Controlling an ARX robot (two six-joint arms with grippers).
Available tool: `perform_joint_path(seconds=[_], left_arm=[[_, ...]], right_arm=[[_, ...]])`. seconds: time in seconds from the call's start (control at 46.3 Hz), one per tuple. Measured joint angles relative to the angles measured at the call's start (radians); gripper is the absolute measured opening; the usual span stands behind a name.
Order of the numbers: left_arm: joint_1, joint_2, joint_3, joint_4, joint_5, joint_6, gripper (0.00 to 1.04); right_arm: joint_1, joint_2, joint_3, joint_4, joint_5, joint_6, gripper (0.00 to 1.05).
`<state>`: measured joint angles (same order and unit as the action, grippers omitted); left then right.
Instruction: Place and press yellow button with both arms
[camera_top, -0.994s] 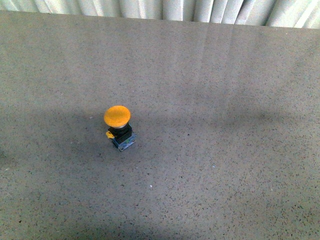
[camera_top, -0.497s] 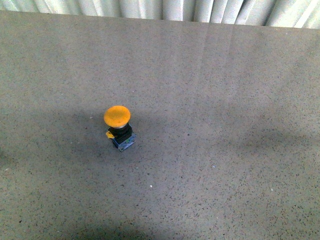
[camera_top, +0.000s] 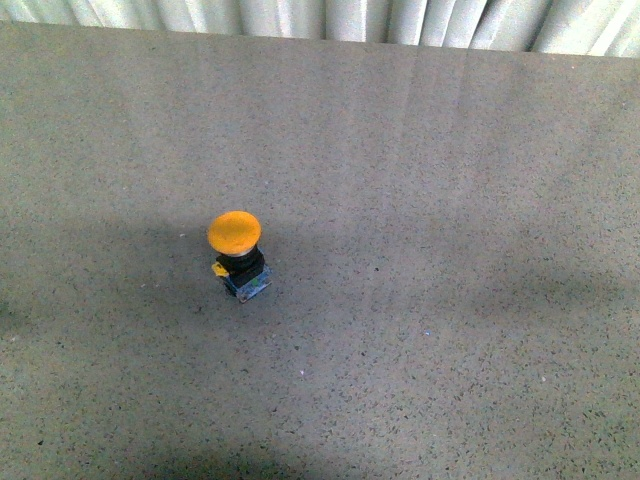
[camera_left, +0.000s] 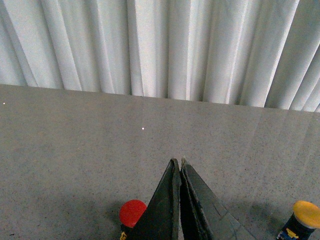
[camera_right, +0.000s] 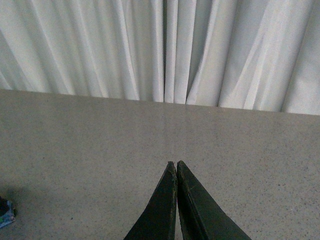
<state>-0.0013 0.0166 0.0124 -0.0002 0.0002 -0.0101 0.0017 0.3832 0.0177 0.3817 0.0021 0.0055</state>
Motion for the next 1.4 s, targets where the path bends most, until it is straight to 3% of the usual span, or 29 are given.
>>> perform_joint_path(seconds=[0.627,0.735,0.908,1.297,1.405], left_arm=[[0.000,0.000,0.000,0.000,0.000,0.000,0.01],[0.000,0.000,0.000,0.000,0.000,0.000,0.01],[0.000,0.000,0.000,0.000,0.000,0.000,0.02],[0.000,0.000,0.000,0.000,0.000,0.000,0.83],[0.000,0.000,0.000,0.000,0.000,0.002,0.97]], right_arm=[[0.000,-0.207,0.000,-0.205,0.000,0.000,0.01],[0.000,-0.349,0.000,-0.370,0.000,0.000,0.01],[0.000,-0.376,0.000,-0.379,0.000,-0.002,0.02],[0.000,-0.377,0.000,-0.380,0.000,-0.002,0.83],[0.000,-0.377,0.000,-0.380,0.000,-0.002,0.97]])
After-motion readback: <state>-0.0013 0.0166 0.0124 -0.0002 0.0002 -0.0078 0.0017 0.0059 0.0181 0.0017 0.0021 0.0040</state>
